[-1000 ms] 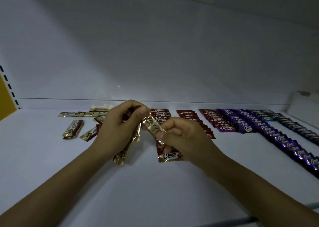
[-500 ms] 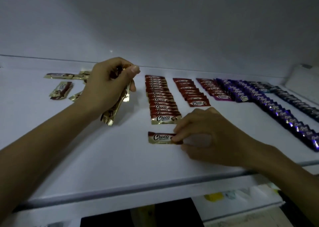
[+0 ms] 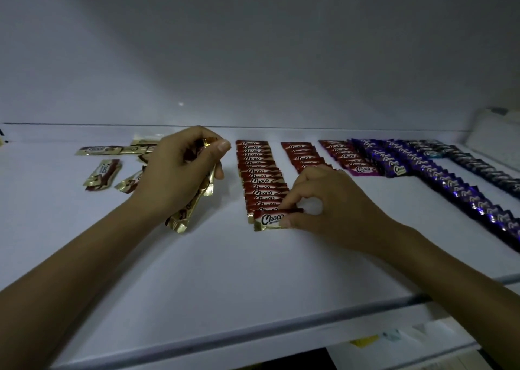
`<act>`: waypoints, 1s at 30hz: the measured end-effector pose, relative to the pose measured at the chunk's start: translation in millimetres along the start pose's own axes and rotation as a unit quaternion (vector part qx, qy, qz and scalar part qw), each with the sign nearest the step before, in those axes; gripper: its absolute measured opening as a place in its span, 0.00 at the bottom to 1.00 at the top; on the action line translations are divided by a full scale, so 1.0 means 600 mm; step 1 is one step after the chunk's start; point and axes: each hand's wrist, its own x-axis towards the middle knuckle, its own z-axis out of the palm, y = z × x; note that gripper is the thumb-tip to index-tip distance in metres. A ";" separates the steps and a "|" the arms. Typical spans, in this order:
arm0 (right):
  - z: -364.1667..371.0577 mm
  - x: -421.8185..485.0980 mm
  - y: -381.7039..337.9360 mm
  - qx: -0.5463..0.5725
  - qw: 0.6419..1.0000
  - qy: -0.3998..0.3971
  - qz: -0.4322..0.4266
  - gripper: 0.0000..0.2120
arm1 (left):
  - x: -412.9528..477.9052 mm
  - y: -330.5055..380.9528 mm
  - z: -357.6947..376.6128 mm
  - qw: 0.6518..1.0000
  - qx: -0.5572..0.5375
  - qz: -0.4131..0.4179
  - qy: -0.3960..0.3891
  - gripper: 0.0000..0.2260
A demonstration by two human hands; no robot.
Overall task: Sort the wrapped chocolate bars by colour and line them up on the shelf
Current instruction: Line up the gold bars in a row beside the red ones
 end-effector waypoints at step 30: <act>0.035 0.076 -0.104 0.439 0.894 0.007 0.089 0.06 | 0.000 0.011 0.008 0.986 -0.133 -0.092 0.049 0.21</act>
